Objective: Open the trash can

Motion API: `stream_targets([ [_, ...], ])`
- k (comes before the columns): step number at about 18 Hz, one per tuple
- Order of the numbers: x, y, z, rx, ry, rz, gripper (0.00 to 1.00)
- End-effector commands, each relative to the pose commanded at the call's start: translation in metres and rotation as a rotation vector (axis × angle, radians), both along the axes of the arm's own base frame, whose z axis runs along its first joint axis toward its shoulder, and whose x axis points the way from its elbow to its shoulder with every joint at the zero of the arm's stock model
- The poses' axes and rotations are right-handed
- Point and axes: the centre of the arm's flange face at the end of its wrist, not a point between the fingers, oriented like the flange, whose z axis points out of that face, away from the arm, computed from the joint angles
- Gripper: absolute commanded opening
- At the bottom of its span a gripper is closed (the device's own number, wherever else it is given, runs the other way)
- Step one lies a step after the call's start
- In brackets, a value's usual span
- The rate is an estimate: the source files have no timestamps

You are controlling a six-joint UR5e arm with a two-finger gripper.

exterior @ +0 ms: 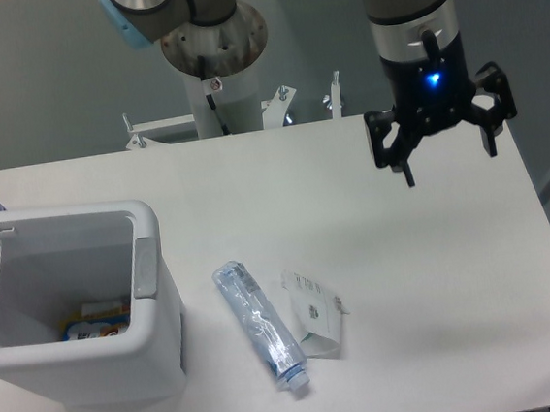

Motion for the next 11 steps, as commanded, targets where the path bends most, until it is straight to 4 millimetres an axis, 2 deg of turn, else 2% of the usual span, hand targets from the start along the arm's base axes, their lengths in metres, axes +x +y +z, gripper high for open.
stream_targets([
  [4,0.004,-0.018,0.008,-0.068,-0.024,-0.111,1.0],
  [11,0.005,-0.018,0.009,-0.061,-0.017,-0.109,1.0],
])
